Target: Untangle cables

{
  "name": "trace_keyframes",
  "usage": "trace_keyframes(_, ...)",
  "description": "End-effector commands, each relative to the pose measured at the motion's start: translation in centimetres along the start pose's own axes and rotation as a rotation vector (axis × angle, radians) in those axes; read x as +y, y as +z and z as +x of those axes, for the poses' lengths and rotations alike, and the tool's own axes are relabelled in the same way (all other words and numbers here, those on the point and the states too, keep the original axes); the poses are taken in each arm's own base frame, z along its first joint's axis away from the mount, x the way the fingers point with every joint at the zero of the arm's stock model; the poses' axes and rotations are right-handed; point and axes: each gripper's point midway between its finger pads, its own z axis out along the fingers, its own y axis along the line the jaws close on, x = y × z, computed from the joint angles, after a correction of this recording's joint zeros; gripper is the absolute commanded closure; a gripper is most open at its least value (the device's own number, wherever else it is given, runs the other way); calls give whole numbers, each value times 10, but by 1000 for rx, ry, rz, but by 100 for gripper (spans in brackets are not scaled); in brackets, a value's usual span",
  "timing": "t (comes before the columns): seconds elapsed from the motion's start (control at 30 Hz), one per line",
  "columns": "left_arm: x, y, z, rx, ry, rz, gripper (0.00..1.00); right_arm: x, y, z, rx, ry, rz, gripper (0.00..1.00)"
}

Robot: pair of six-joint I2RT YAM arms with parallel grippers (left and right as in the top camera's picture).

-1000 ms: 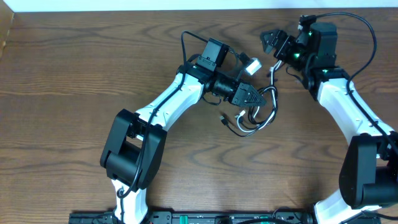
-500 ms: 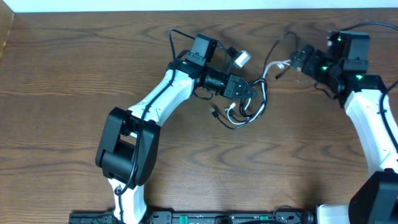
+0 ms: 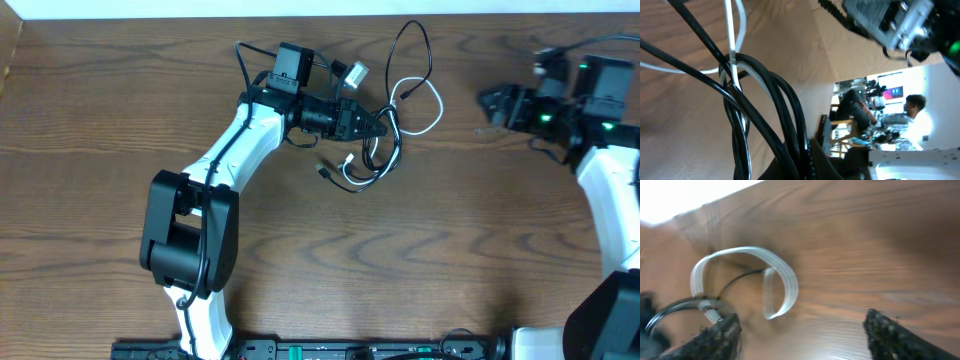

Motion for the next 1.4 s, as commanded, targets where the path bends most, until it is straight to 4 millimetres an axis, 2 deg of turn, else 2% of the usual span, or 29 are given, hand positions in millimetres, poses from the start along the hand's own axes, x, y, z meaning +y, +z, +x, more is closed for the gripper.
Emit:
trace_keyframes(0.0, -24, -5, -3, -3, -99, 38, 92, 55, 10, 12, 48, -133, -176, 30)
trace_keyframes(0.17, -26, -5, -9, -16, -222, 47, 93, 77, 35, 33, 110, -196, -146, 40)
trace_keyframes(0.37, -30, -5, -16, -33, -219, 60, 93, 89, 58, 55, 181, -210, -170, 51)
trace_keyframes(0.47, -30, -5, -17, -33, -221, 60, 93, 87, 66, 58, 188, -217, -153, 59)
trace_keyframes(0.73, -30, -5, -17, -33, -225, 60, 93, 88, 86, 62, 190, -244, -148, 60)
trace_keyframes(0.93, -30, -5, -17, -33, -238, 60, 92, 92, 91, 64, 185, -290, -133, 66)
trace_keyframes(1.0, -30, -5, -17, -33, -239, 60, 92, 94, 94, 68, 189, -316, -118, 71)
trace_keyframes(1.1, -30, -5, -17, -33, -255, 60, 92, 85, 97, 69, 191, -329, -40, 78)
trace_keyframes(1.37, -30, -5, -17, -32, -258, 61, 93, 76, 101, 75, 208, -338, 23, 82)
